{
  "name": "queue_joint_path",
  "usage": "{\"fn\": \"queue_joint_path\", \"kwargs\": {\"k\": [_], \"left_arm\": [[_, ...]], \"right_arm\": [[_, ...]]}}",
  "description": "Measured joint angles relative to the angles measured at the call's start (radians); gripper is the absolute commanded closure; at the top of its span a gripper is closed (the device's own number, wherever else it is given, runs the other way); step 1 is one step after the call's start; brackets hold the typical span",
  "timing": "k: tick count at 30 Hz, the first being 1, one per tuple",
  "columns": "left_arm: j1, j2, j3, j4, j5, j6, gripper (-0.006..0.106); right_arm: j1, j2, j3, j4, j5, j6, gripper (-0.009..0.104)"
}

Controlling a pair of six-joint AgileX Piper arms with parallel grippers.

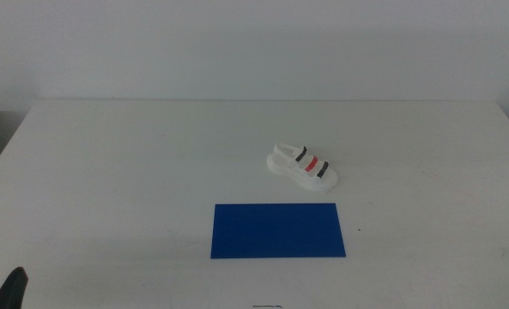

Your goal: Use one arm to grab the shoe from the table and place it on the mat.

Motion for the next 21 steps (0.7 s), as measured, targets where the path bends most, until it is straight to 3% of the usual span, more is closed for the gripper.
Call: {"fn": "queue_joint_path", "kwargs": {"k": [14, 21], "left_arm": [[0.000, 0.000, 0.000, 0.000, 0.000, 0.000, 0.007], [0.000, 0.000, 0.000, 0.000, 0.000, 0.000, 0.007]], "right_arm": [[0.031, 0.000, -0.015, 0.037, 0.014, 0.000, 0.022], [0.031, 0.150, -0.270, 0.064, 0.127, 0.000, 0.022]]}}
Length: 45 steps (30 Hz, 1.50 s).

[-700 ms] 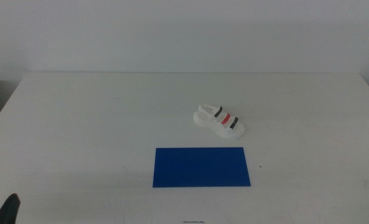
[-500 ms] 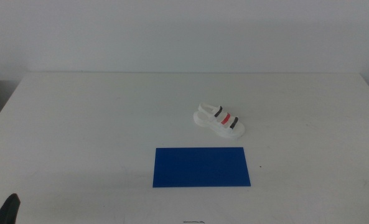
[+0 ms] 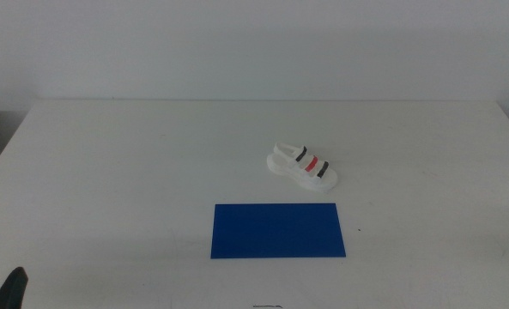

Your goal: Use one arm to grab the shoe from the table and place it on the mat.

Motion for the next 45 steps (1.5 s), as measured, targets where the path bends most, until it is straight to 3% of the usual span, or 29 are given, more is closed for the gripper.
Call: {"fn": "queue_joint_path", "kwargs": {"k": [6, 11, 17, 22, 29, 38, 45], "left_arm": [[0.000, 0.000, 0.000, 0.000, 0.000, 0.000, 0.007], [0.000, 0.000, 0.000, 0.000, 0.000, 0.000, 0.007], [0.000, 0.000, 0.000, 0.000, 0.000, 0.000, 0.007], [0.000, 0.000, 0.000, 0.000, 0.000, 0.000, 0.007], [0.000, 0.000, 0.000, 0.000, 0.000, 0.000, 0.007], [0.000, 0.000, 0.000, 0.000, 0.000, 0.000, 0.007], [0.000, 0.000, 0.000, 0.000, 0.000, 0.000, 0.007]], "right_arm": [[0.000, 0.215, -0.267, 0.045, 0.195, 0.000, 0.022], [0.015, 0.454, -0.448, 0.042, 0.251, 0.008, 0.022], [0.174, 0.704, -0.628, 0.034, 0.432, 0.009, 0.022], [0.335, 0.892, -0.739, 0.016, 0.478, 0.009, 0.022], [0.435, 1.155, -0.939, -0.003, 0.532, -0.091, 0.022], [0.437, 1.460, -1.208, 0.147, 0.578, -0.445, 0.022], [0.437, 1.672, -1.421, 0.184, 0.584, -0.545, 0.022]]}}
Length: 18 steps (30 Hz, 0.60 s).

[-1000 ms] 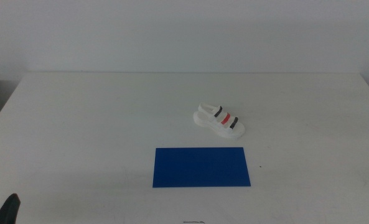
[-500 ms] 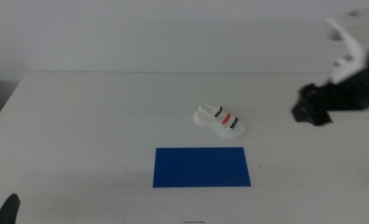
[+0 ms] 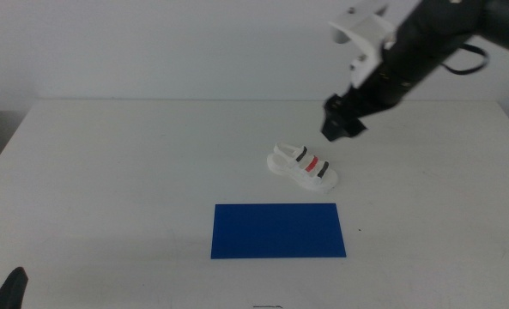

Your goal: Use one arm to grab the shoe from the table and place it on the mat.

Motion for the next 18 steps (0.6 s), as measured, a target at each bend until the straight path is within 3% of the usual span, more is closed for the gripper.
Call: {"fn": "queue_joint_path", "kwargs": {"k": [9, 18], "left_arm": [[0.000, 0.000, 0.000, 0.000, 0.000, 0.000, 0.007], [0.000, 0.000, 0.000, 0.000, 0.000, 0.000, 0.007]], "right_arm": [[0.000, 0.250, -0.232, 0.011, 0.052, -0.045, 0.022], [0.000, 0.390, -0.300, 0.010, 0.030, -0.153, 0.022]]}}
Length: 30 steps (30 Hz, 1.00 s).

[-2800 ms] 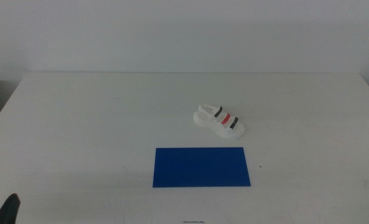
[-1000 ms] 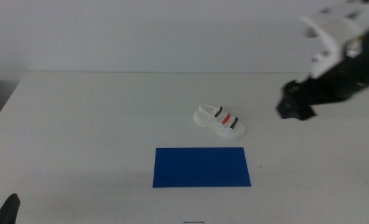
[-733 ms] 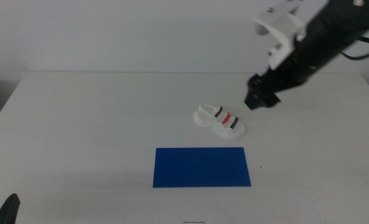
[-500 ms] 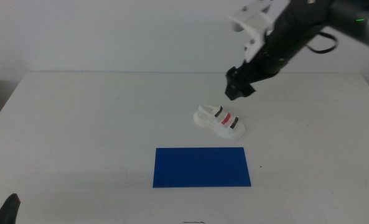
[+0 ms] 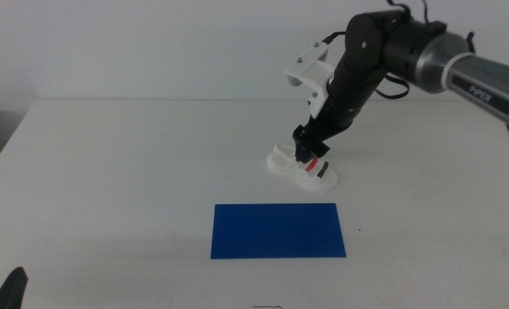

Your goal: Use one arm to grab the shoe from the table and place it on the mat.

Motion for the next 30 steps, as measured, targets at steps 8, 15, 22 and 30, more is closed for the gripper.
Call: {"fn": "queue_joint_path", "kwargs": {"k": [8, 15, 22, 30], "left_arm": [[0.000, 0.000, 0.000, 0.000, 0.000, 0.000, 0.007], [0.000, 0.000, 0.000, 0.000, 0.000, 0.000, 0.007], [0.000, 0.000, 0.000, 0.000, 0.000, 0.000, 0.007], [0.000, 0.000, 0.000, 0.000, 0.000, 0.000, 0.007]], "right_arm": [[0.000, 0.070, -0.031, 0.031, -0.053, -0.021, 0.022], [0.001, 0.120, -0.032, 0.070, -0.094, -0.059, 0.023], [0.001, 0.152, -0.032, 0.075, -0.142, -0.066, 0.045], [0.002, 0.151, -0.032, 0.070, -0.156, -0.052, 0.096]]}}
